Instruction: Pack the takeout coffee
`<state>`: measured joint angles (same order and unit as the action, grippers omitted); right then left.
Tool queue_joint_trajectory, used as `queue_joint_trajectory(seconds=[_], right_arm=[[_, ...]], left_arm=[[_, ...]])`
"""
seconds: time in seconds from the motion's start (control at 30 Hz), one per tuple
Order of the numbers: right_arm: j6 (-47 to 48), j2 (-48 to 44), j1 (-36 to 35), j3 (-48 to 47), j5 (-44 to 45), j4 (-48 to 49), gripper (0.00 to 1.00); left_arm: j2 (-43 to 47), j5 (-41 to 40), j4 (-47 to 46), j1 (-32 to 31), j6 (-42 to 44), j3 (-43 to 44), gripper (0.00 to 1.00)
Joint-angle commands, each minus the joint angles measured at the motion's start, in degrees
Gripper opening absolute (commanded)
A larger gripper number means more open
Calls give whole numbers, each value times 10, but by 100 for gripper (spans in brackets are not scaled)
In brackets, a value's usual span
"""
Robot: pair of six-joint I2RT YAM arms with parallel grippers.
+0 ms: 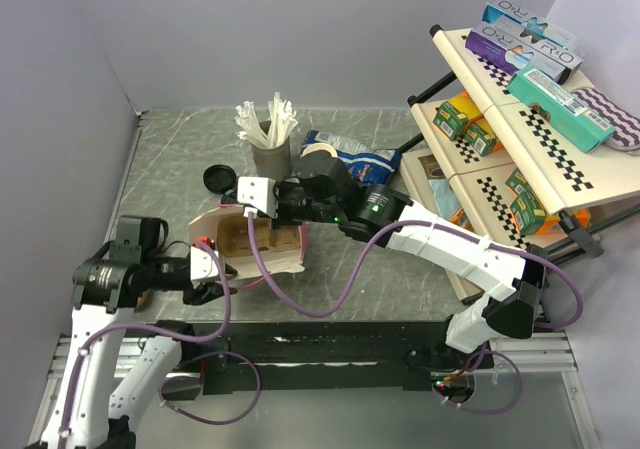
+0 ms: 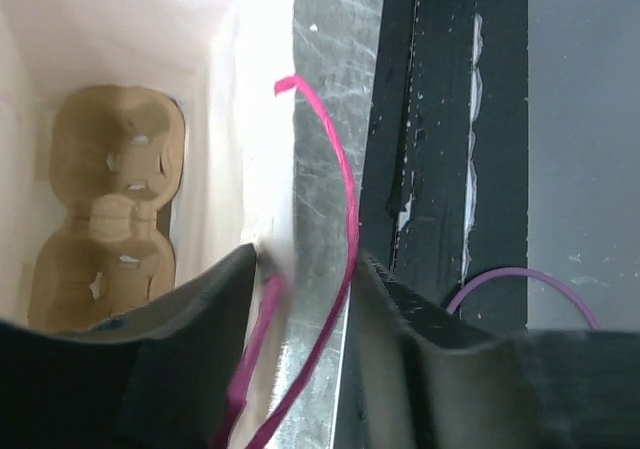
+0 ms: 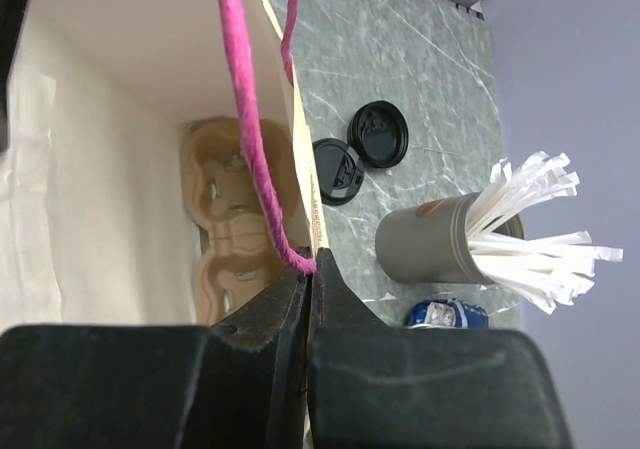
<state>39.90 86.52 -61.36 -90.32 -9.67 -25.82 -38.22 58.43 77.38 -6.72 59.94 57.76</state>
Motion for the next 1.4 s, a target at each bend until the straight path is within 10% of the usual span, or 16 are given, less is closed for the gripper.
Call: queue_joint_trajectory(seconds=[0.0,0.13,0.27,0.7,1.03,1.37], right_arm=[[-16,-5,-1,-3,-1,20,0],[-34,-2,-1,-4,-12,9,0],[-46,-2,-2,1,-18,2,0],[-128,-33,6,19,-41,-76,4],[-138,-73,19,16,-121,-129,74],[-113,-106,87,-29,-182,-100,81]], left_arm=[[-33,-1,-5,0,45,6,43],[-51,-13,0,0,66,24,33],[-57,-24,5,0,69,46,1],[-76,-163,-45,0,81,139,2],[-64,-226,-162,0,13,140,79],[-28,-427,-261,0,-349,212,97]])
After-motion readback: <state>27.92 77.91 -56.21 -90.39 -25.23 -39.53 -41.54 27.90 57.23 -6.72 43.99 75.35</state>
